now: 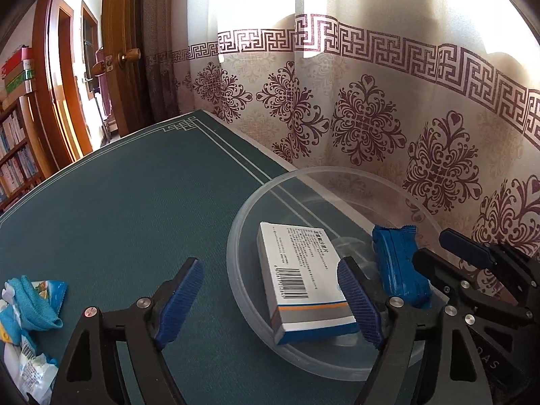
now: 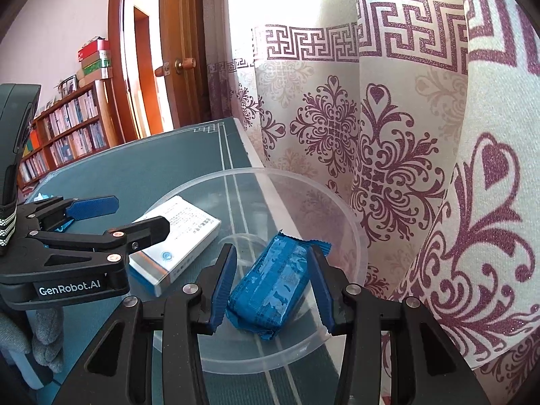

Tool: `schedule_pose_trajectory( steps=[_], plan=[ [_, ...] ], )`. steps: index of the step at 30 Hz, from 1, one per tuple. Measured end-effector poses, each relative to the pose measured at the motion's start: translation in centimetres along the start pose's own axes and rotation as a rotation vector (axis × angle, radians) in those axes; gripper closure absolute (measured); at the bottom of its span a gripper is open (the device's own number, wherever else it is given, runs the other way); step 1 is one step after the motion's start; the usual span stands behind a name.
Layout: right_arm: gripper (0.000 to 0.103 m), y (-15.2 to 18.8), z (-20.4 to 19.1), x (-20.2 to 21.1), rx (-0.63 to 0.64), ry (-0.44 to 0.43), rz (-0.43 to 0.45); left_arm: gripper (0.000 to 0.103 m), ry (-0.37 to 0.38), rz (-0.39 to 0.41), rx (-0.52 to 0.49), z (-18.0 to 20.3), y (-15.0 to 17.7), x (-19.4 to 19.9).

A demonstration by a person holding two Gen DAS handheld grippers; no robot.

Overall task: Organize objects
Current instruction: 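Lower the white medicine box into the clear bowl and open the left gripper, then withdraw both grippers from the bowl back toward the pile of objects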

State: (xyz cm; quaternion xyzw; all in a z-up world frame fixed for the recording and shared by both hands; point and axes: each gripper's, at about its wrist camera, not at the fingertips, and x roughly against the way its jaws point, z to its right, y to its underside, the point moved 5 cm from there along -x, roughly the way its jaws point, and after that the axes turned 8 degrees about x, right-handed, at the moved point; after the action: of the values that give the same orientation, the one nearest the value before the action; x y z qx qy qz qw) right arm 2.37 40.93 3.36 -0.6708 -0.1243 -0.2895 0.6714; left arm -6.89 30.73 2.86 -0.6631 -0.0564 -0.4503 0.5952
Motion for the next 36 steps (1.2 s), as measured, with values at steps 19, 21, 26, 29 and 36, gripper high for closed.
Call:
schedule_pose_trajectory(
  steps=[19,21,26,29,36],
  plan=[
    [0.052,0.1,-2.8,1.9,0.062,-0.04,0.062,0.005,-0.117,0.061,0.078,-4.2,1.3,4.0],
    [0.052,0.1,-3.6,2.3,0.079,-0.05,0.07,0.004,-0.129,0.066,0.092,-5.0,1.4,4.7],
    [0.051,0.5,-5.3,2.8,0.115,-0.077,0.073,0.003,-0.167,0.079,0.127,-7.4,1.8,6.3],
    [0.05,0.7,-6.4,3.1,0.135,-0.091,0.074,0.003,-0.187,0.09,0.158,-9.1,2.1,7.5],
    [0.046,1.1,-9.0,3.6,0.176,-0.135,0.064,0.002,-0.252,0.128,0.223,-13.6,2.9,10.5]
  ],
)
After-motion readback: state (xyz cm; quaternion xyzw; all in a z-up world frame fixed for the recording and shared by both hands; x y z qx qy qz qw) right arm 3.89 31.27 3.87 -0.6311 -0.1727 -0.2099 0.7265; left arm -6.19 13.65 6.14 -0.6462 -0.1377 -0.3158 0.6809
